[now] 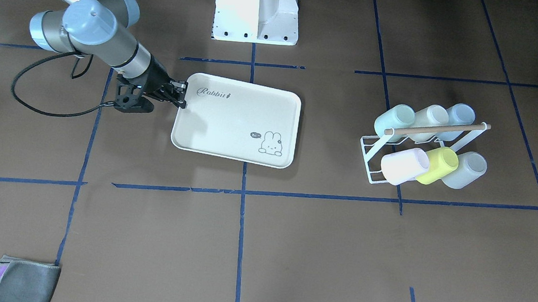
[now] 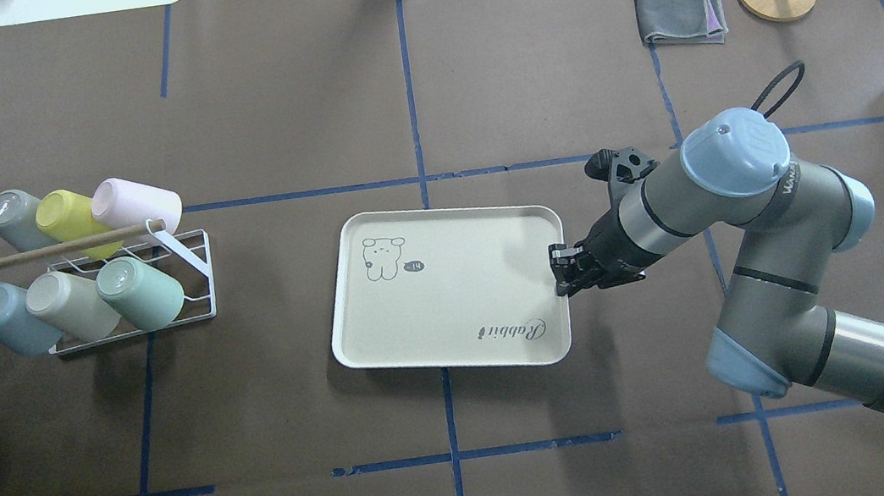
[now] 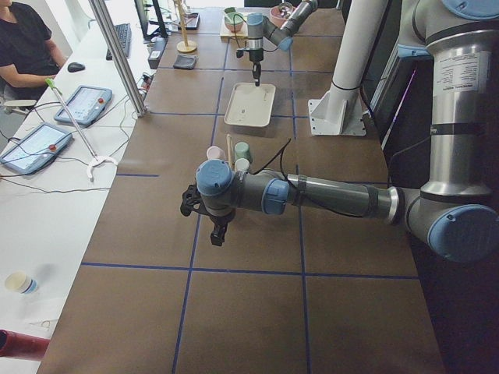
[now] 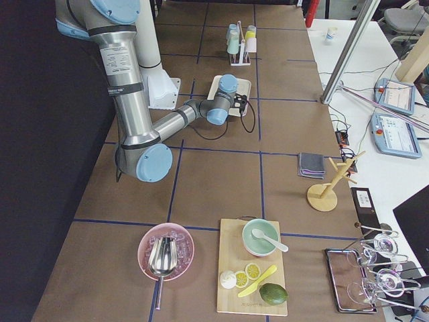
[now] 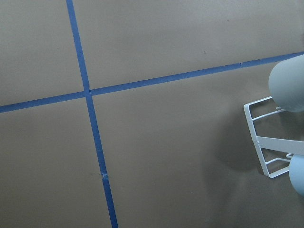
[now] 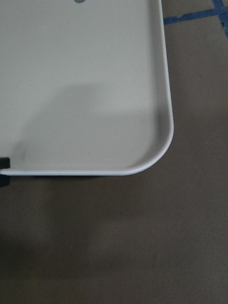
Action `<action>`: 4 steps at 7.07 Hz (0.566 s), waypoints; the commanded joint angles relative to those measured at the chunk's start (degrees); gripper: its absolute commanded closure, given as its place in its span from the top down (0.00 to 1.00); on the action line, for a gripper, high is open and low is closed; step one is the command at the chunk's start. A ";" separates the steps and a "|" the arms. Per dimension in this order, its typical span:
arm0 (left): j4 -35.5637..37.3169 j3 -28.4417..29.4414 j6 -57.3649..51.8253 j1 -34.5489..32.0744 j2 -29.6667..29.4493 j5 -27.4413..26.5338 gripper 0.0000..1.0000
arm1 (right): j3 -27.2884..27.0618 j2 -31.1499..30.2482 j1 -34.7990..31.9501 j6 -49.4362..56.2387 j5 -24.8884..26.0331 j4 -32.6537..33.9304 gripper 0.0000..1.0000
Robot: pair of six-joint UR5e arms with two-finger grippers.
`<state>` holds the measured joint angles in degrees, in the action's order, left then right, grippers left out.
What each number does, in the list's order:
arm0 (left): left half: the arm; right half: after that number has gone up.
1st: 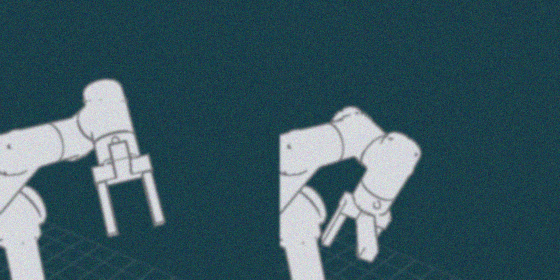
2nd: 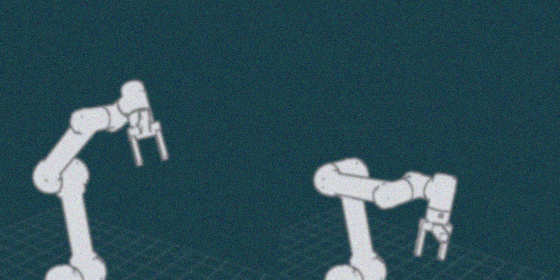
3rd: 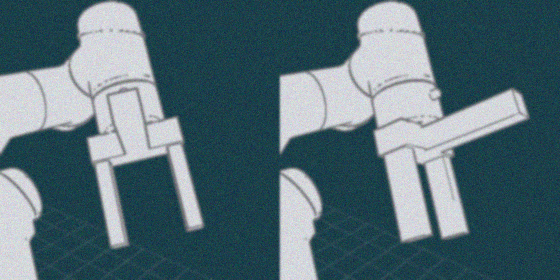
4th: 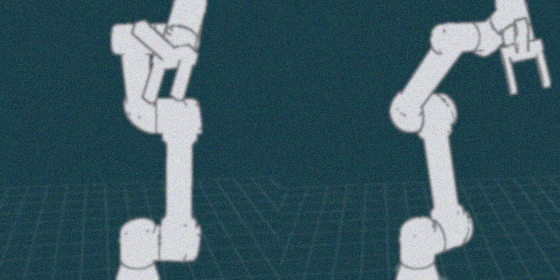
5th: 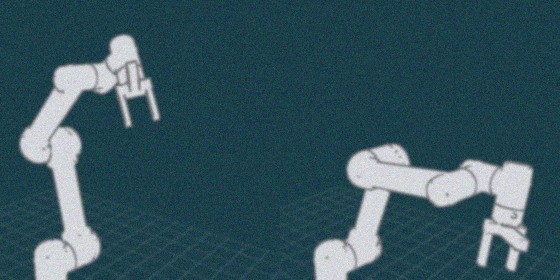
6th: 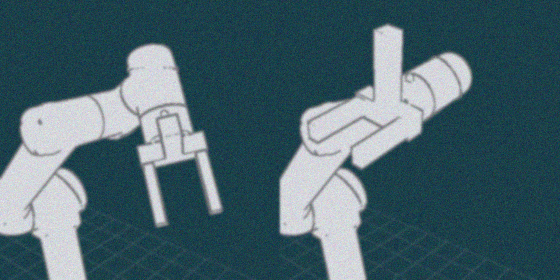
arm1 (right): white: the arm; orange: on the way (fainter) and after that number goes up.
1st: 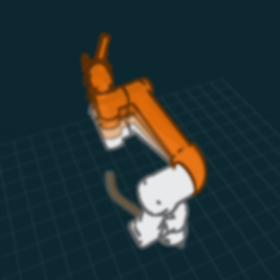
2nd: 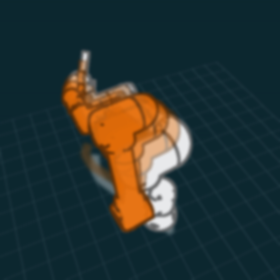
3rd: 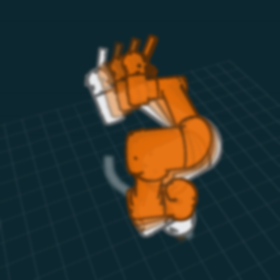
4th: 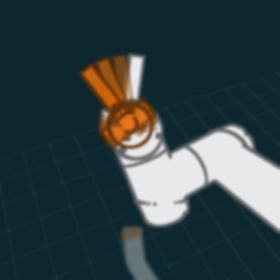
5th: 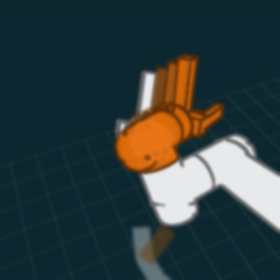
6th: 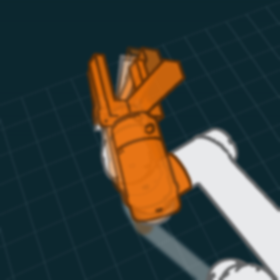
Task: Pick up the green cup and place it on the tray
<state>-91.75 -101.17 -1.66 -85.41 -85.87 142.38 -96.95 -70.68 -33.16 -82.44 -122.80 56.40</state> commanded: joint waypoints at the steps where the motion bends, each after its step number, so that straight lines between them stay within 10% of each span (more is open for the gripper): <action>1: -0.01 0.01 0.08 0.07 -0.09 0.00 1.00 | 0.45 0.54 1.51 0.52 1.24 0.56 0.00; 4: -1.84 -0.08 -0.10 0.25 -0.18 0.00 1.00 | 0.71 0.46 1.43 4.81 1.42 0.56 0.02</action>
<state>-92.41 -101.27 -1.72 -85.25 -86.01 142.42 -96.33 -70.22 -31.76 -79.89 -121.51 56.95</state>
